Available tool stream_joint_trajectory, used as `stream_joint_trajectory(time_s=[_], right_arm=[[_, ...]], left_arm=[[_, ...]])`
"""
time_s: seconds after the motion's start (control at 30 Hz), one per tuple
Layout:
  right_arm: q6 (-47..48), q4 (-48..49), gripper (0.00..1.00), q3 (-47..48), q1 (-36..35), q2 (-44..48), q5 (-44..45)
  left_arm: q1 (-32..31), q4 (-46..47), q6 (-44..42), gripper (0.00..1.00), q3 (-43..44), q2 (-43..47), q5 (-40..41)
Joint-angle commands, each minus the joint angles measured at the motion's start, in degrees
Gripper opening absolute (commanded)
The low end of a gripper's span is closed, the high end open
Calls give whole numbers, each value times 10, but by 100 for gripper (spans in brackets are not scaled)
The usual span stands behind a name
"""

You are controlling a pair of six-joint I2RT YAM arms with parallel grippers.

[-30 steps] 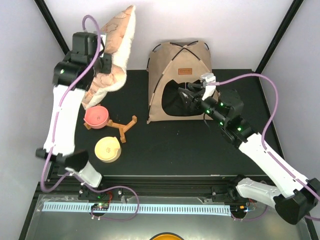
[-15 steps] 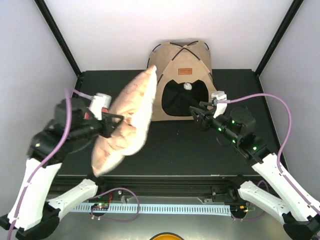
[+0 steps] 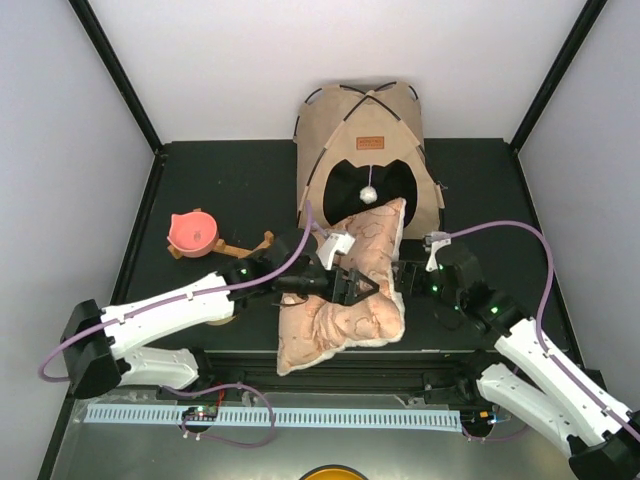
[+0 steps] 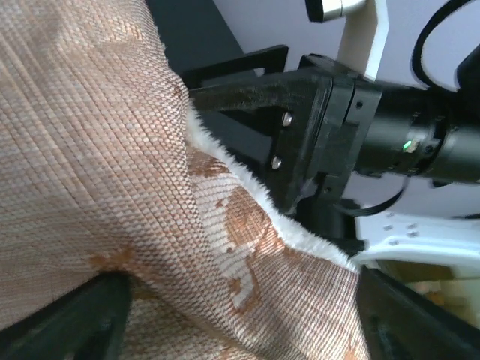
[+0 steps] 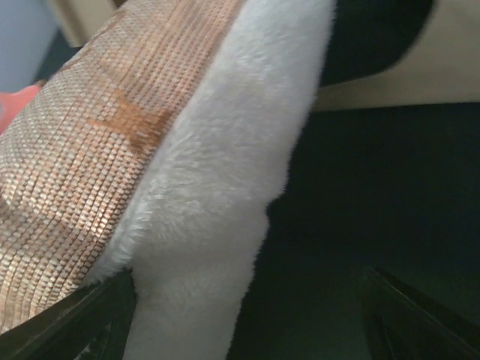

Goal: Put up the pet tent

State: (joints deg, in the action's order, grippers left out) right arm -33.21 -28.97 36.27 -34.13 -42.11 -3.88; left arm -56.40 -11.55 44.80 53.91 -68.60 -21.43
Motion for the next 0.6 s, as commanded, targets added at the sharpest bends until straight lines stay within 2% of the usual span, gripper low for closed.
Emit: stream_joint_trajectory(time_s=[0.0,0.07,0.13,0.3,0.37,0.43,0.57], right_arm=[[-40,-53,85,1,-1,17,130],[-36,-65,85,9,-1,8,146],[-42,-81,85,19,-1,-4,163],[-71,-157,84,62,6,-19,307],[-49,-162,84,78,14,-18,329],[-15,-157,84,92,16,-22,313],[29,-132,84,82,16,-62,165]], left_arm=[[-12,15,-34,89,55,-8,67],[-9,-79,-58,96,66,14,122],[4,-129,-57,97,48,40,167],[77,-222,-40,97,-24,115,191],[106,-239,-39,97,-49,145,192],[133,-239,-36,97,-80,169,175],[158,-224,-35,90,-128,176,135]])
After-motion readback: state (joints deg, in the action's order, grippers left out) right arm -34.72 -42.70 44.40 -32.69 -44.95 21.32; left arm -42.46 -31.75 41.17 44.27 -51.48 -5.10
